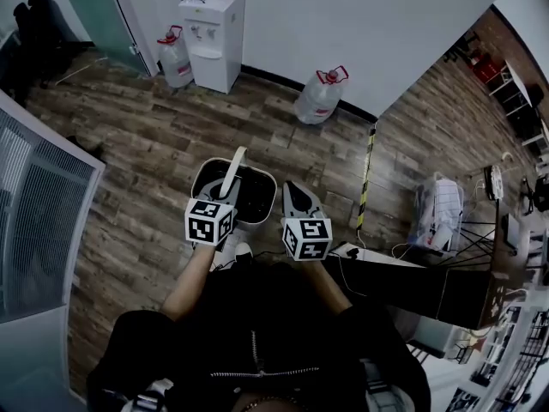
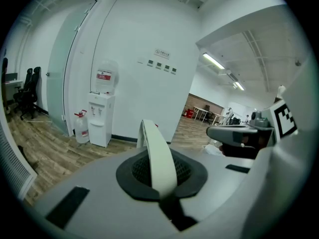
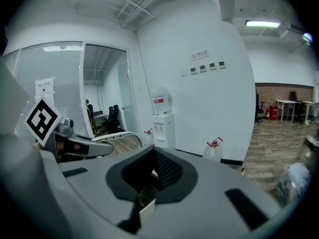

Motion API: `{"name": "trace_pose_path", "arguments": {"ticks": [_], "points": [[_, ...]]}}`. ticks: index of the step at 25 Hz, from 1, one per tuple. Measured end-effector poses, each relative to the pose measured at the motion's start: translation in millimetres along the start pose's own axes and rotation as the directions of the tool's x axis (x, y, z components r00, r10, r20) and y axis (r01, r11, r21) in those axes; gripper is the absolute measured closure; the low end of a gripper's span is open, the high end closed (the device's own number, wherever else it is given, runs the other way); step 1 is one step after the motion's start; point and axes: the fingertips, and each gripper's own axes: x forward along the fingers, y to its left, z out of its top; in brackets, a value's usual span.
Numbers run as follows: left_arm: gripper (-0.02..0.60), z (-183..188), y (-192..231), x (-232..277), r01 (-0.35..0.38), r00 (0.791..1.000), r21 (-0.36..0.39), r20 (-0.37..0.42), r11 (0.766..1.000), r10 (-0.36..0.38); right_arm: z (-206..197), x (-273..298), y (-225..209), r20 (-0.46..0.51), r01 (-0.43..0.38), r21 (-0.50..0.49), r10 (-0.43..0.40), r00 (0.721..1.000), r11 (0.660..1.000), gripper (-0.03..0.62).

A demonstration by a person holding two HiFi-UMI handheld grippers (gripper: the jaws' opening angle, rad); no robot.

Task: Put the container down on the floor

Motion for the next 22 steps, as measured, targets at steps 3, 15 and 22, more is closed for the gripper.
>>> {"name": "trace_pose_path", "arguments": {"ticks": [3,15,22], "points": [[0.568,9,18,7,0.007,1.0,0.008,0.0,1.0,-0.007,6,13,3,0.001,0.015,0.008,-0.015,1.0,1.0,0.583],[0.568,35,60,42,0.004,1.0,-0.023,-0.01,1.0,-0.005,19,64,-7,-0.035,0.011,0.016,-0.01,0.999,1.0,0.583],[0.568,55,85,84,-0.007,1.0,-0.023,-0.025,1.0,0.007,39,119,-29,-0.025,-0.014,0.021,0.014,1.0,1.0,0.583]]}}
